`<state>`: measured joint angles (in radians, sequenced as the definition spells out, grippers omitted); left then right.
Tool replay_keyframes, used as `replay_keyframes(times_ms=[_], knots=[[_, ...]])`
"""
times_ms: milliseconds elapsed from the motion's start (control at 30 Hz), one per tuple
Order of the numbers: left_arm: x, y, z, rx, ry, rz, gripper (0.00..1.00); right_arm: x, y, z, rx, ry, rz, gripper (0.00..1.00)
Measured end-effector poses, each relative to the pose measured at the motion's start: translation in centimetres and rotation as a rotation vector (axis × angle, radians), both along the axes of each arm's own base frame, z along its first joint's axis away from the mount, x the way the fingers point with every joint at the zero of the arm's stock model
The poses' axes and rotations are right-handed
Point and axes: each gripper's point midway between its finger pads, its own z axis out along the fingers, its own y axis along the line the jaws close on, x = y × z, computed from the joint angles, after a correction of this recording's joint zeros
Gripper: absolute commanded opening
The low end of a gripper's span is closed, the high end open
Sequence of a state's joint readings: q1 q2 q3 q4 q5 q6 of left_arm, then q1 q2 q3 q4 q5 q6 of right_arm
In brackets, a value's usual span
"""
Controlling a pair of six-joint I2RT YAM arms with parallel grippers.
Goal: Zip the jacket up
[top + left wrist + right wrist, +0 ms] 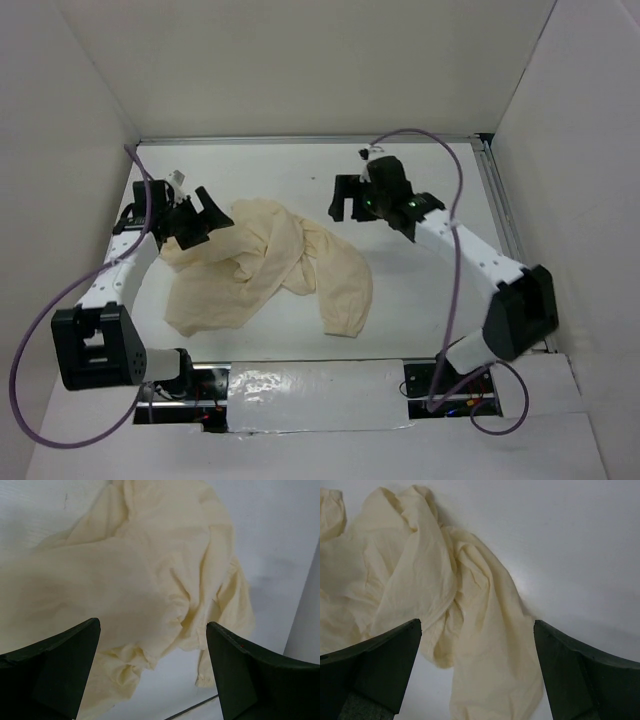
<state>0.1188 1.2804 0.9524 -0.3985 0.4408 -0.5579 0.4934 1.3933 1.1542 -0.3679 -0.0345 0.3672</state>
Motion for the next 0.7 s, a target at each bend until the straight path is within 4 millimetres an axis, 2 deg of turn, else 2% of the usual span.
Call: replay_keyframes(times_ms=[100,200,267,367,433,467,500,533,567,700], knots=[[1.3,0.5,-2.3,0.016,0.079,0.016,0.99,3.9,3.4,-2.1,-0.047,0.035,0.046,1.00],[2.6,0.7,-4.7,0.049,0.153,0.027,0.99,7.2,5.6,-4.5,-0.093,0.061,0.056,0.99],[3.1,0.5,-6.3,0.066,0.203,0.021,0.99,8.4,6.7,-6.6,-0.121,0.094,0.061,0.98],[4.1,0.0,-8.3,0.087,0.261,0.005,0.97,8.9,7.4,-9.9,-0.166,0.158,0.065,0.93],[4.7,-0.5,-9.6,0.101,0.289,-0.006,0.79,8.6,7.4,-11.8,-0.192,0.203,0.070,0.92],[4.9,-0.7,-10.2,0.107,0.303,-0.015,0.64,8.2,7.2,-12.6,-0.206,0.226,0.070,0.92],[5.1,-1.1,-10.6,0.113,0.311,-0.030,0.36,7.8,7.0,-13.2,-0.221,0.247,0.072,0.92],[5.3,-1.4,-11.0,0.121,0.317,-0.041,0.21,7.5,6.9,-13.5,-0.231,0.261,0.074,0.92],[5.5,-1.7,-11.3,0.127,0.320,-0.054,0.00,7.2,6.9,-13.7,-0.237,0.269,0.075,0.91],[5.6,-3.0,-11.6,0.147,0.315,-0.097,0.00,6.5,7.4,-14.0,-0.238,0.279,0.096,0.91]])
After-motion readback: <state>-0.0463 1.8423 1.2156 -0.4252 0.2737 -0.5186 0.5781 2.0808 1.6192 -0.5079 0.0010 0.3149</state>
